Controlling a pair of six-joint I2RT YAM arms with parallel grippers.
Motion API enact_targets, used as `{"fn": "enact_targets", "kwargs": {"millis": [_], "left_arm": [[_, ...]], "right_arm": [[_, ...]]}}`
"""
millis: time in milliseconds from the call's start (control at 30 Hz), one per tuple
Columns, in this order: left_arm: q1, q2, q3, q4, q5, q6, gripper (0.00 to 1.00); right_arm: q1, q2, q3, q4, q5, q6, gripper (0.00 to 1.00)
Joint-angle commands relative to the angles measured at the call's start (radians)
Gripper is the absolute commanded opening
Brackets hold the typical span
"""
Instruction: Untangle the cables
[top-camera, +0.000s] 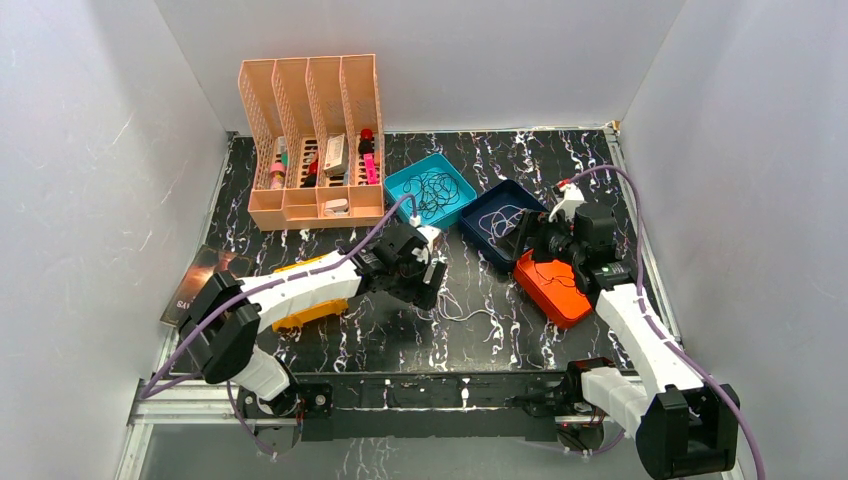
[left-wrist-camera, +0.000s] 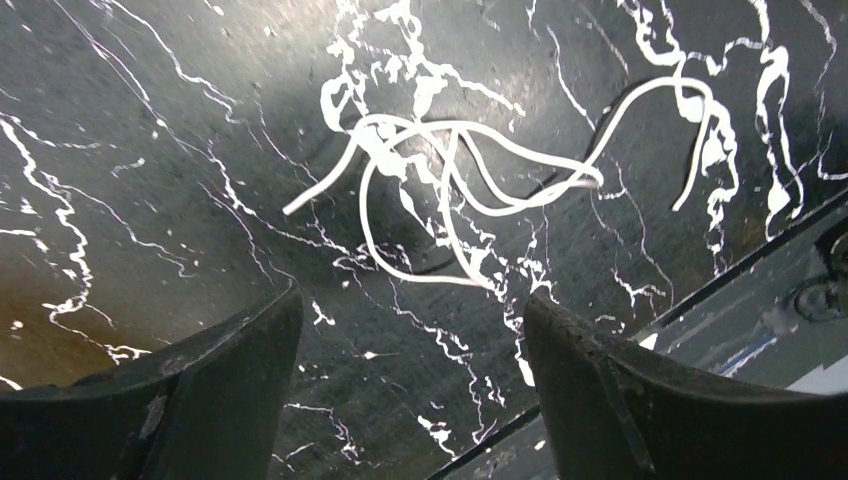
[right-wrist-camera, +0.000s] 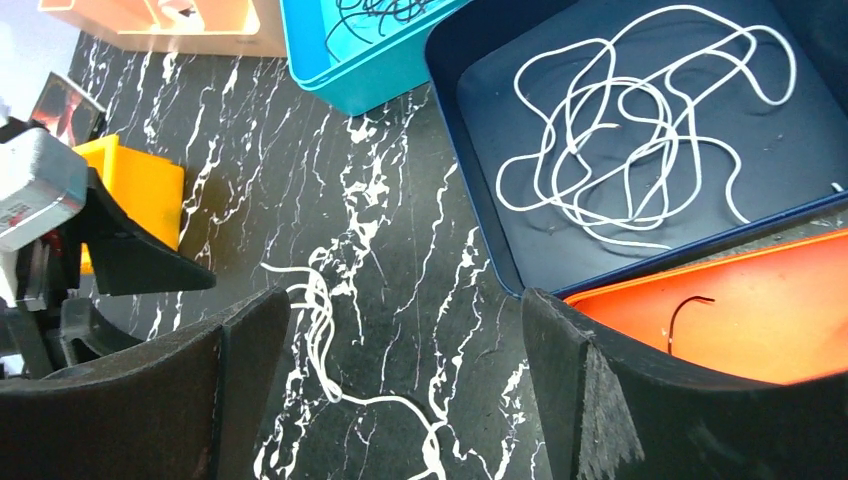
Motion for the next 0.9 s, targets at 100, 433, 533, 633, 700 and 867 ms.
{"fn": "enact_targets", "kwargs": {"millis": [100,433,533,633,700,867], "left_arm": [[-0.035,0.005,0.001,0.031,0.061,0.003,0.72],[-0.090,0.089,-0.007,0.110,-0.007,-0.080,0.51],[-0.092,0.108,-0.001,0.119,-0.010,-0.071,0.42],[-0.091,0.119,0.006,0.123,-0.013,-0.046,0.32],[-0.090,0.121,0.014,0.114,-0.020,-0.036,0.24],[-0.091,0.116,0.033,0.094,-0.035,-0.022,0.03]], "right_arm": [[-0.003,0.017,-0.012,0.057,-0.096,-0.021,0.91],[-0.003,0.015,-0.027,0.065,-0.093,-0.007,0.90],[-0.003,0.013,-0.024,0.061,-0.095,-0.006,0.90],[-0.003,0.006,-0.024,0.057,-0.091,-0.008,0.90],[-0.003,0.001,-0.026,0.057,-0.086,-0.007,0.90],[-0.004,-0.005,-0.034,0.064,-0.082,-0.001,0.90]]}}
